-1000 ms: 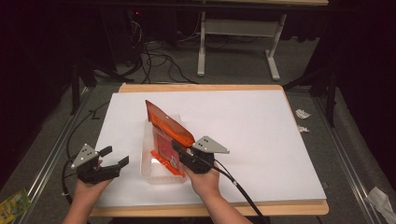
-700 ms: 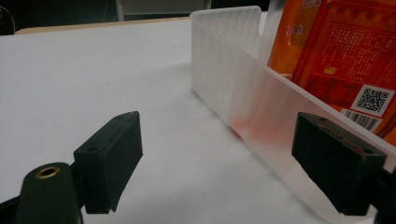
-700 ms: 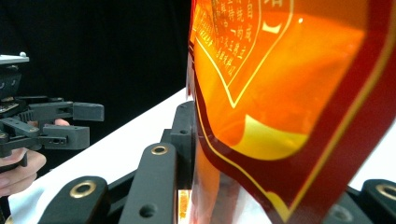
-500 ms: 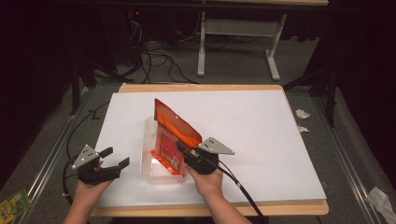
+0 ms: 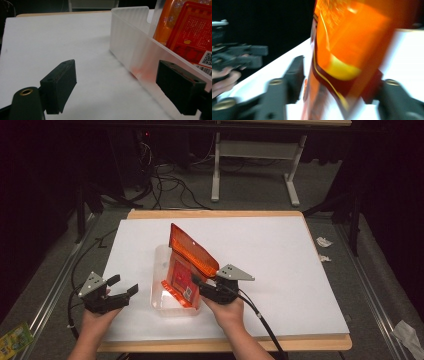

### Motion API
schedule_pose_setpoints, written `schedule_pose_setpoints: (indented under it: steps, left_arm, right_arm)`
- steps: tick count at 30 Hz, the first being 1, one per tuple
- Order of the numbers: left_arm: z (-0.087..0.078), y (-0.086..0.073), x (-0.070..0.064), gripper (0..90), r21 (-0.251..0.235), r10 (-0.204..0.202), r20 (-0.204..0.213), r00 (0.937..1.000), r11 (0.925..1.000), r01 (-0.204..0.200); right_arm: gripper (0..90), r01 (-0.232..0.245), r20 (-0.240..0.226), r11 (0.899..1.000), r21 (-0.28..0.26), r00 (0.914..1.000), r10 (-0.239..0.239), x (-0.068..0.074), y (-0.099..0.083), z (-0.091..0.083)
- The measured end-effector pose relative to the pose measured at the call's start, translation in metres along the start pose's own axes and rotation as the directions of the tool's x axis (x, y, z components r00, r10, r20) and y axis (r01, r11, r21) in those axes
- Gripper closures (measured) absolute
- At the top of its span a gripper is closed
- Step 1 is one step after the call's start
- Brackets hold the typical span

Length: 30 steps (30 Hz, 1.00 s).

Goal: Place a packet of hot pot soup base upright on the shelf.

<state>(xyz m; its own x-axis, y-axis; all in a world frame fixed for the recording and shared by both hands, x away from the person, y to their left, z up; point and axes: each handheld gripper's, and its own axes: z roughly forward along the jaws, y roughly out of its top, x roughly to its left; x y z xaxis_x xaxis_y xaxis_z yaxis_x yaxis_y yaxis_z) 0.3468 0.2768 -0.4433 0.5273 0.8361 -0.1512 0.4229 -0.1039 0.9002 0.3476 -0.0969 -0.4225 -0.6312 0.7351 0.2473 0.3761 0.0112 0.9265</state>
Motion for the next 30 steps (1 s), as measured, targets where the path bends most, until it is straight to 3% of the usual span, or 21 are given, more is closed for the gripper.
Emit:
schedule_pose_setpoints:
  steps: [1,5,7,11,13,15,18,21,24,26,30]
  left_arm:
    - [-0.001,0.0,0.0,17.3,-0.001,-0.003,-0.003,1.0,1.0,0.003]
    - [-0.004,-0.002,0.002,17.3,-0.002,-0.01,-0.016,0.9998,1.0,0.01]
    - [-0.005,-0.003,0.003,17.3,0.005,-0.011,-0.018,0.9998,0.9999,0.012]
    - [-0.004,-0.004,0.002,17.3,0.018,-0.007,-0.024,0.9997,0.9998,0.008]
    - [-0.001,-0.005,0.001,16.8,0.037,0.002,-0.026,0.9996,0.9993,-0.001]
    - [0.0,-0.006,-0.001,16.1,0.051,0.015,-0.031,0.9994,0.9986,-0.013]
    - [-0.002,-0.006,-0.003,15.5,0.062,0.028,-0.04,0.9988,0.9978,-0.025]
    - [-0.008,-0.005,-0.006,15.2,0.052,0.028,-0.043,0.9987,0.9983,-0.025]
    - [-0.011,-0.005,-0.008,15.1,0.045,0.036,-0.047,0.9982,0.9984,-0.033]
    - [-0.01,-0.006,-0.007,14.9,0.054,0.037,-0.058,0.9976,0.9979,-0.034]
    - [-0.011,-0.008,-0.004,14.1,0.063,0.027,-0.07,0.9972,0.9977,-0.022]
  right_arm:
    - [37.7,-0.013,-0.027,1.0,0.021,0.9995,0.014,-0.004,0.0,-0.004]
    - [24.2,0.007,-0.043,1.0,0.029,0.9991,-0.006,-0.015,0.0,-0.023]
    - [21.7,0.019,-0.055,1.0,0.02,0.9983,-0.018,-0.02,0.001,-0.039]
    - [17.0,0.056,-0.034,0.998,-0.005,0.9979,-0.056,-0.033,-0.002,-0.075]
    - [16.2,0.085,0.013,0.996,-0.009,0.9963,-0.085,-0.044,-0.005,-0.095]
    - [15.5,0.114,0.088,0.993,0.012,0.9895,-0.115,-0.059,-0.01,-0.116]
    - [13.2,0.071,0.178,0.997,0.019,0.9813,-0.073,-0.09,-0.022,-0.15]
    - [7.5,0.027,0.272,0.999,0.037,0.9617,-0.036,-0.118,-0.033,-0.188]
    - [4.4,0.041,0.343,0.999,0.035,0.9381,-0.051,-0.131,-0.044,-0.213]
    - [4.1,0.021,0.359,0.999,0.035,0.9327,-0.032,-0.139,-0.051,-0.222]
    - [3.2,-0.005,0.363,1.0,0.026,0.9319,-0.004,-0.147,-0.051,-0.22]
